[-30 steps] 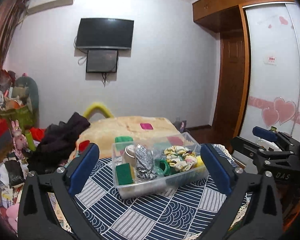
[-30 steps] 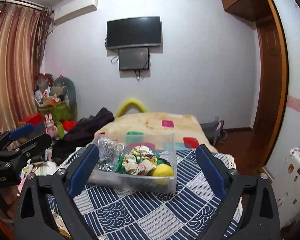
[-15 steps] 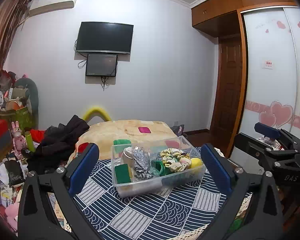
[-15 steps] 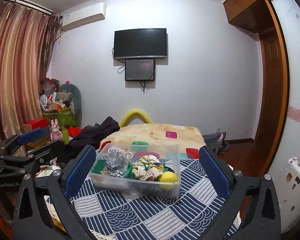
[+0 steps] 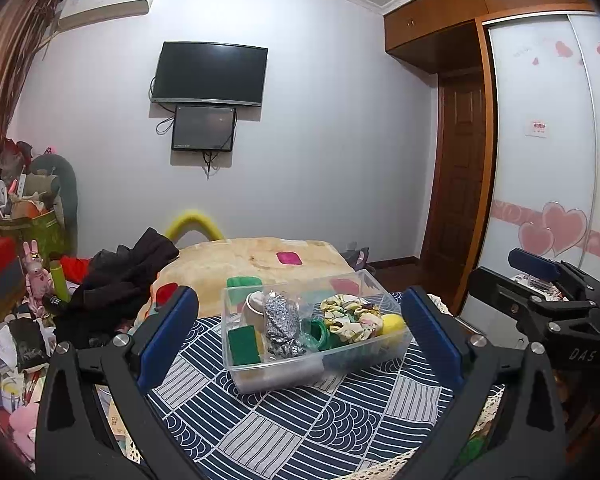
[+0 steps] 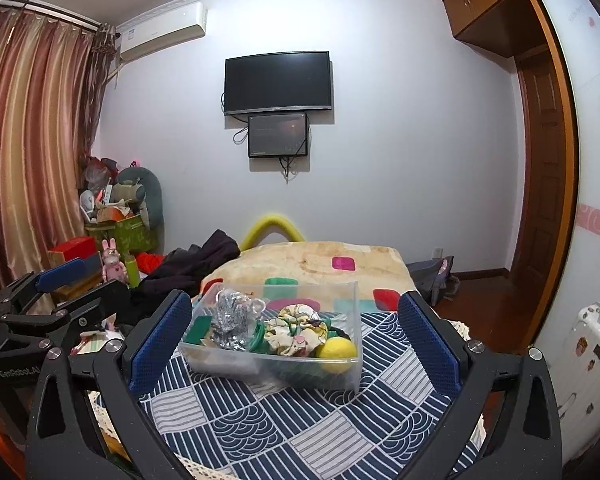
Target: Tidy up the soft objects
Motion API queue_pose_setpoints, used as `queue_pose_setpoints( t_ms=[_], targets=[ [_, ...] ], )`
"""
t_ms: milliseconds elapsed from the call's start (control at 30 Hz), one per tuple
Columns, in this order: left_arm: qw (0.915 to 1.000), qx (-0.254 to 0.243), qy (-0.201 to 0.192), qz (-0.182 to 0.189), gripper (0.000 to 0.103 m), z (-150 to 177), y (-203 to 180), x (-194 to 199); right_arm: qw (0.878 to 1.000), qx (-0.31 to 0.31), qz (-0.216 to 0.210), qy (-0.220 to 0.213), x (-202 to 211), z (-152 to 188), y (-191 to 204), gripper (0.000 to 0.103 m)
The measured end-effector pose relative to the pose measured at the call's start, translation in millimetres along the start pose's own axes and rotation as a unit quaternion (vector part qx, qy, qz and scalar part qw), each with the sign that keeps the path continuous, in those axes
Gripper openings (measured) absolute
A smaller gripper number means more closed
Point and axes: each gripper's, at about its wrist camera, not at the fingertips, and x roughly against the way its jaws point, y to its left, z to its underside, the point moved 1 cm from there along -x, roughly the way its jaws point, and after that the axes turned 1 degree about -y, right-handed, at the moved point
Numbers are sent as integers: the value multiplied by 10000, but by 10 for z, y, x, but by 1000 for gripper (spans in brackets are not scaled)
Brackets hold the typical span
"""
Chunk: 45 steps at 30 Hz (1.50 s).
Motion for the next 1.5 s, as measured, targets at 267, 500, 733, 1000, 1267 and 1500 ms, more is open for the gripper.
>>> queue_pose_setpoints(
  t_ms=[267,500,733,1000,1267,1500],
  targets=[
    [10000,32,10,-7,103,15,4,6,10000,28,-26,-26,32,-18,32,103],
    [10000,26,21,7,103,25,-8,4,10000,42,-60,-9,24,-21,47,103],
    [9999,39,55,80,103,40,-24,-1,10000,50,-52,-38,45,-35,74,103],
    [9999,54,56,93,103,28,-6,9,10000,54,-49,-38,44,-31,79,103],
    [9999,34,86,126,103,19,-12,6,10000,24,-22,-45,43,-32,63,103],
    [9999,43,78,120,103,14,-6,25,10000,31,-29,-41,44,-33,55,103]
  ],
)
